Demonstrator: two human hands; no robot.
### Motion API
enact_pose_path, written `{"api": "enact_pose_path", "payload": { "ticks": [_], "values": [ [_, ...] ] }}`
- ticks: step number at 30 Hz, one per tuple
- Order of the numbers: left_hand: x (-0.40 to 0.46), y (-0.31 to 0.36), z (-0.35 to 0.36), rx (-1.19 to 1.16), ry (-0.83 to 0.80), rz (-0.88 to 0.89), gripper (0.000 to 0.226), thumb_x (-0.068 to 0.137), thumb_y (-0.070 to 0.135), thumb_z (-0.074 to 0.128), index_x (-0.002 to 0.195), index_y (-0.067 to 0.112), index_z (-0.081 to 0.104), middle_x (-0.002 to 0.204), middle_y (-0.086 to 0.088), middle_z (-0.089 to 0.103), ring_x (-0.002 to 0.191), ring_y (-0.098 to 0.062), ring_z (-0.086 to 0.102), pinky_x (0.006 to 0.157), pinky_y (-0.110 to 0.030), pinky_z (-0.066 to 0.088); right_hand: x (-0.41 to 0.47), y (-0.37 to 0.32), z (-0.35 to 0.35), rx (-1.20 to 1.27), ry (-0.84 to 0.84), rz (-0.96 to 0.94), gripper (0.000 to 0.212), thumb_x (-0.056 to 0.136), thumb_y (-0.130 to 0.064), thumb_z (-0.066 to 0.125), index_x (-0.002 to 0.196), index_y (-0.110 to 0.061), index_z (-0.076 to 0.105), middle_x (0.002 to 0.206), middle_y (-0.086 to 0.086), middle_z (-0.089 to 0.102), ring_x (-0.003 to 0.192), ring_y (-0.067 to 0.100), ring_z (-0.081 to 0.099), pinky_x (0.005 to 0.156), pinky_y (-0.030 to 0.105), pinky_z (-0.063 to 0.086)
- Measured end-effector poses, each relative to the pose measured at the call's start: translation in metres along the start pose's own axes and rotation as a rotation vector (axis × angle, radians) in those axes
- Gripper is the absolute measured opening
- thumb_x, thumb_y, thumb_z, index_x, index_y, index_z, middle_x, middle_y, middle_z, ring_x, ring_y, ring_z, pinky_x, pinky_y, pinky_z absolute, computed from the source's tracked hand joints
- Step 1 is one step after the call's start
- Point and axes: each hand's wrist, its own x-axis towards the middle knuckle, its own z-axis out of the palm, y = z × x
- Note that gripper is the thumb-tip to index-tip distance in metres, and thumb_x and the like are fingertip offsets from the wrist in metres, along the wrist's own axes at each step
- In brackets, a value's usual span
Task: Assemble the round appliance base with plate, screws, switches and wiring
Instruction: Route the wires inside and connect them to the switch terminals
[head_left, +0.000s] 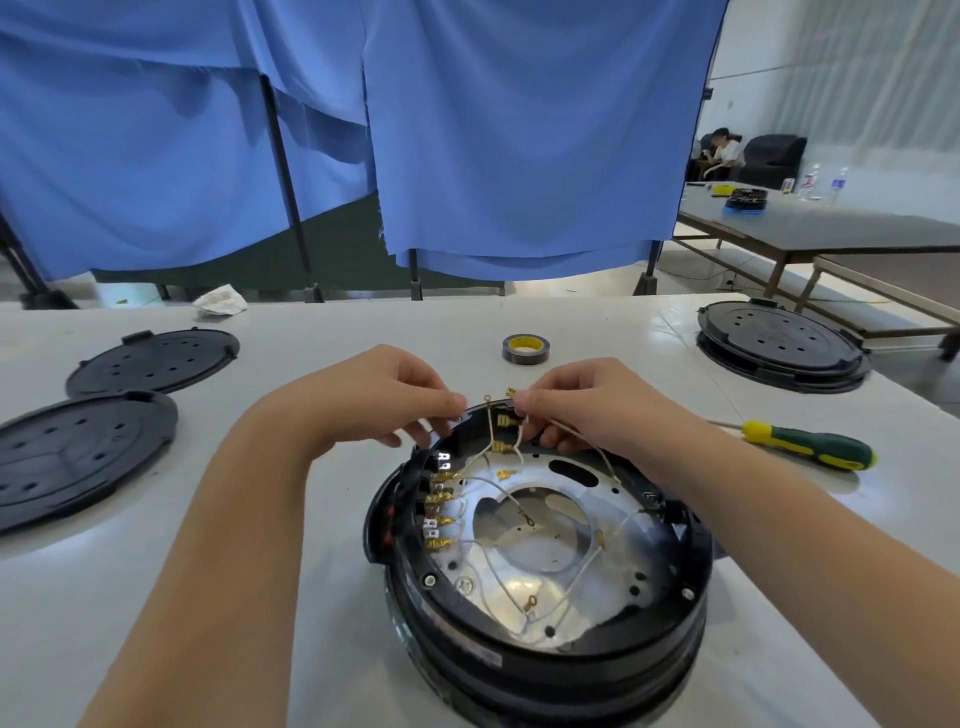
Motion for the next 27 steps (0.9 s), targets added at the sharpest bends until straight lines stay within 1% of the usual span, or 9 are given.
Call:
{"api": "enact_pose_path", "payload": {
  "ticks": [3,6,9,14,16,20,23,25,27],
  "values": [
    [0.003,-0.017,-0.009,0.093,0.04,-0.157,0.029,0.089,0.045,0.064,0.082,0.018,0.071,0.069,0.008,0.074,0.064,-0.004,0.069,0.055,-0.021,0.05,-0.001,0.0,0.004,-0.114,-0.124,0.089,0.018,0.086,-0.025,0.069,0.075,-0.011,0.071,0.064,-0.002,0.071,0.049,0.002,0.058,0.046,0.014,0.045],
    [0.005,-0.022,-0.007,0.174,-0.063,-0.249,0.038,0.086,0.052,0.065,0.087,0.015,0.071,0.067,0.007,0.074,0.062,-0.005,0.071,0.05,-0.021,0.052,0.001,-0.001,0.013,-0.169,-0.221,0.176,0.016,0.087,-0.022,0.068,0.077,-0.01,0.073,0.066,0.0,0.072,0.05,0.003,0.06,0.046,0.015,0.046],
    [0.008,-0.02,0.0,0.2,-0.099,-0.278,0.04,0.087,0.051,0.064,0.09,0.012,0.069,0.066,0.004,0.074,0.062,-0.008,0.072,0.048,-0.021,0.052,0.008,-0.004,0.022,-0.185,-0.236,0.248,0.013,0.087,-0.017,0.067,0.082,-0.005,0.073,0.061,0.001,0.069,0.048,0.007,0.056,0.048,0.017,0.048],
    [0.006,-0.018,0.001,0.215,-0.087,-0.306,0.049,0.077,0.054,0.074,0.09,0.007,0.066,0.068,-0.002,0.075,0.061,-0.012,0.073,0.047,-0.021,0.052,0.019,-0.006,0.025,-0.147,-0.215,0.277,0.013,0.086,-0.017,0.068,0.078,-0.006,0.07,0.058,0.001,0.064,0.048,0.01,0.055,0.05,0.019,0.047],
    [0.005,-0.018,0.001,0.214,-0.094,-0.314,0.05,0.077,0.053,0.074,0.091,0.006,0.066,0.066,-0.002,0.074,0.06,-0.013,0.073,0.046,-0.022,0.052,0.02,-0.004,0.02,-0.145,-0.183,0.269,0.015,0.086,-0.017,0.069,0.075,-0.007,0.07,0.056,0.001,0.062,0.046,0.009,0.054,0.049,0.018,0.047],
    [0.006,-0.017,0.002,0.209,-0.093,-0.299,0.048,0.079,0.051,0.073,0.091,0.006,0.065,0.061,0.0,0.073,0.061,-0.013,0.073,0.048,-0.022,0.053,0.024,0.001,0.007,-0.279,-0.005,0.14,0.02,0.085,-0.019,0.07,0.067,-0.01,0.068,0.047,-0.005,0.062,0.039,0.003,0.052,0.04,0.012,0.04],
    [0.006,-0.017,0.002,0.204,-0.098,-0.297,0.048,0.08,0.05,0.073,0.091,0.005,0.065,0.061,0.0,0.073,0.061,-0.013,0.073,0.047,-0.022,0.053,0.027,0.002,0.004,-0.347,0.096,0.038,0.022,0.085,-0.022,0.069,0.064,-0.015,0.068,0.047,-0.009,0.063,0.038,-0.001,0.054,0.036,0.008,0.036],
    [0.006,-0.017,0.003,0.197,-0.101,-0.298,0.047,0.079,0.05,0.074,0.091,0.005,0.065,0.06,0.0,0.073,0.06,-0.013,0.073,0.047,-0.022,0.053,0.028,0.003,0.007,-0.379,0.085,0.03,0.022,0.085,-0.022,0.067,0.065,-0.014,0.067,0.048,-0.009,0.064,0.04,0.0,0.056,0.036,0.009,0.036],
    [0.005,-0.017,0.003,0.191,-0.099,-0.296,0.047,0.079,0.049,0.074,0.091,0.005,0.065,0.06,0.0,0.073,0.06,-0.014,0.073,0.047,-0.022,0.053,0.029,0.003,0.012,-0.385,0.042,0.073,0.021,0.086,-0.019,0.065,0.068,-0.01,0.068,0.048,-0.006,0.065,0.041,0.002,0.056,0.037,0.012,0.039]
  ]
}}
